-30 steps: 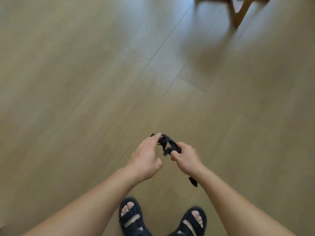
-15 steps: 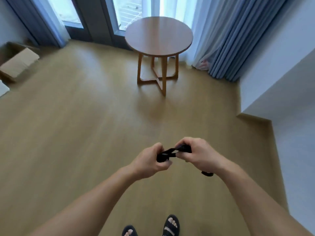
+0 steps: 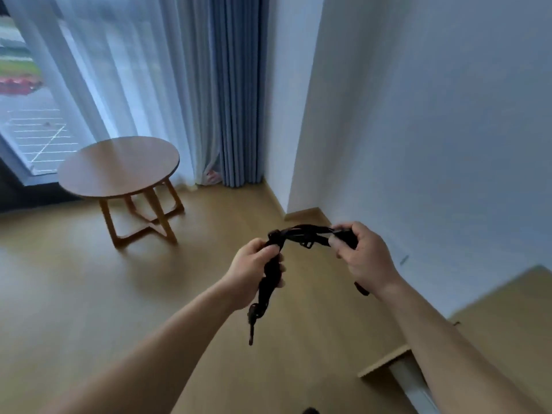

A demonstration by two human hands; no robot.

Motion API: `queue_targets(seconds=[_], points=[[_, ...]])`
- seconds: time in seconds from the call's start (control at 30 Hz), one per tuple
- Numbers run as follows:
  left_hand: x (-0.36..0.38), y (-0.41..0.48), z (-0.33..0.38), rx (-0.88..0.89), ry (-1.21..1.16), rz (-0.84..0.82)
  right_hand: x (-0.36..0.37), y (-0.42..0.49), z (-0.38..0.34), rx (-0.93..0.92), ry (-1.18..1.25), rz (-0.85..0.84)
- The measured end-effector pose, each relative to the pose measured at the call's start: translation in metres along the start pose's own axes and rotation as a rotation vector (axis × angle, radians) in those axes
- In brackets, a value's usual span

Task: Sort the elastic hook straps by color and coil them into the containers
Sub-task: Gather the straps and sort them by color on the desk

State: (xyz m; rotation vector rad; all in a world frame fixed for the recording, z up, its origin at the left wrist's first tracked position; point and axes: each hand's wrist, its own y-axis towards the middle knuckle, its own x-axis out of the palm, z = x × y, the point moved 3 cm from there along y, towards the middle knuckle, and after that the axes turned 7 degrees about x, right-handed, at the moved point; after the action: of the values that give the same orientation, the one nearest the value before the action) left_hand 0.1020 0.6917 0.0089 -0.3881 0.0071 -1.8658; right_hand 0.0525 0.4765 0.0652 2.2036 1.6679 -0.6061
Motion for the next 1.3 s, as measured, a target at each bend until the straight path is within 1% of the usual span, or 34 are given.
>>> queue_targets(seconds=[0.1,0.13,0.2,0.33,0.43,0.57,0.6,0.67,0.73,0.83,0.9,0.97,1.03,1.2,1.3], points=[[0.071,0.003,0.025,0.029,-0.242,-0.056,-0.021,-0.050,0.026,0.100,-0.018,-0.019],[0.095,0.001,0.031,0.020,-0.300,-0.090,-0.029,-0.065,0.032,0.117,0.015,-0.017],[0.142,-0.007,0.037,-0.029,-0.373,-0.150,-0.050,-0.090,0.040,0.126,0.103,0.046],[0.235,-0.034,0.045,-0.172,-0.455,-0.317,-0.101,-0.135,0.056,0.159,0.283,0.196],[0.306,-0.058,0.049,-0.267,-0.495,-0.439,-0.136,-0.173,0.071,0.168,0.538,0.245],[0.400,-0.090,0.029,-0.328,-0.474,-0.525,-0.188,-0.222,0.093,0.174,0.769,0.321],[0.421,-0.098,0.020,-0.340,-0.464,-0.535,-0.202,-0.234,0.101,0.187,0.784,0.340],[0.462,-0.113,0.002,-0.347,-0.437,-0.552,-0.232,-0.256,0.116,0.224,0.666,0.427],[0.502,-0.129,-0.017,-0.327,-0.388,-0.568,-0.264,-0.279,0.131,0.280,0.506,0.536],[0.559,-0.155,-0.045,-0.262,-0.237,-0.652,-0.311,-0.317,0.160,0.363,0.458,0.609],[0.592,-0.168,-0.066,-0.201,-0.012,-0.750,-0.343,-0.349,0.184,0.403,0.466,0.662],[0.621,-0.182,-0.088,-0.100,0.257,-0.840,-0.371,-0.384,0.210,0.462,0.451,0.736],[0.648,-0.196,-0.113,-0.027,0.424,-0.880,-0.391,-0.417,0.235,0.527,0.404,0.763],[0.704,-0.230,-0.185,-0.064,0.587,-1.045,-0.409,-0.477,0.291,0.695,0.291,0.776],[0.734,-0.255,-0.227,-0.136,0.629,-1.151,-0.419,-0.507,0.313,0.797,0.252,0.856]])
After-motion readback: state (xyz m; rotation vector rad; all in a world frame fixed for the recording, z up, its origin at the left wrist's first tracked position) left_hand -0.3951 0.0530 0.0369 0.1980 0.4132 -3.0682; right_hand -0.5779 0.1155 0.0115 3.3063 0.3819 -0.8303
